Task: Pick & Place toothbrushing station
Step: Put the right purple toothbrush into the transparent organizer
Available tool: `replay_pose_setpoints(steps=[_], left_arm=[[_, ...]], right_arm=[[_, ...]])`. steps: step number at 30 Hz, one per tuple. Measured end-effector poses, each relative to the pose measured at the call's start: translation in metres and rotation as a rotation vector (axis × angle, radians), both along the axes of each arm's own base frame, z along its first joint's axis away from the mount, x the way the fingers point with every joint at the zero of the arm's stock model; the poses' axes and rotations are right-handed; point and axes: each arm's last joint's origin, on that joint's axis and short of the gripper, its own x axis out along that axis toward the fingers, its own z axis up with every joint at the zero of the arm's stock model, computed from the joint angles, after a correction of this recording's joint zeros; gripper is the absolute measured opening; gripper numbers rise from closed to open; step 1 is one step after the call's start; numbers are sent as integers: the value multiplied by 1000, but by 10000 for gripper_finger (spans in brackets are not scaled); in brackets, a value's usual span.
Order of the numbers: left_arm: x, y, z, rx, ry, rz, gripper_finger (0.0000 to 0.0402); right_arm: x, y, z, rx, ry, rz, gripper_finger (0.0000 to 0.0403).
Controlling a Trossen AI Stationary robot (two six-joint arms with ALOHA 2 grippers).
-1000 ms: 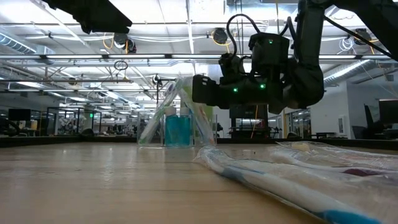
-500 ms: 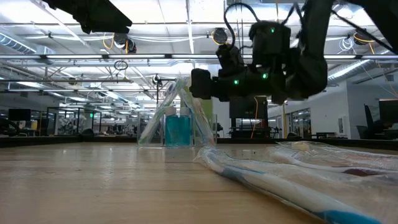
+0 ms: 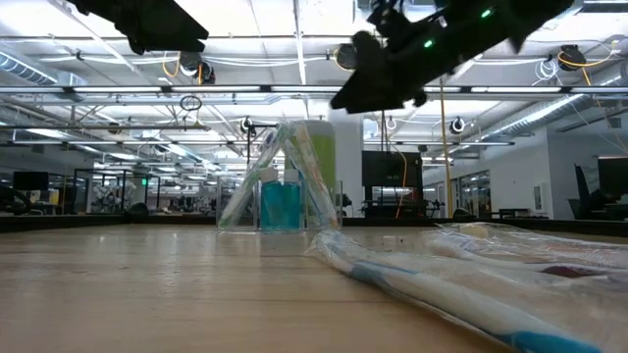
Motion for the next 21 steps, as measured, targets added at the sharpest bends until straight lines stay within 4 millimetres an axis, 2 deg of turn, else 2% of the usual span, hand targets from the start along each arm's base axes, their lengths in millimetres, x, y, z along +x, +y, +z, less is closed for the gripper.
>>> replay_pose_setpoints(steps=[4, 7, 11, 15, 18, 21], left_arm=[[0, 0, 0, -6, 0, -15, 212], [0, 0, 0, -29, -10, -9, 212], [0, -1, -1, -44, -1, -39, 212], [0, -2, -1, -49, -3, -54, 212], [0, -2, -1, -50, -4, -53, 212], [1, -2, -1, -50, -3, -53, 212]], right_arm=[[-25, 12, 13, 105, 45, 1, 206], [-43, 19, 15, 223, 110, 12, 206], [-66, 25, 7, 506, 263, 29, 205], [-85, 30, -5, 809, 503, 25, 204], [-96, 37, -10, 955, 642, -8, 200], [-107, 41, -14, 1054, 736, -114, 199]])
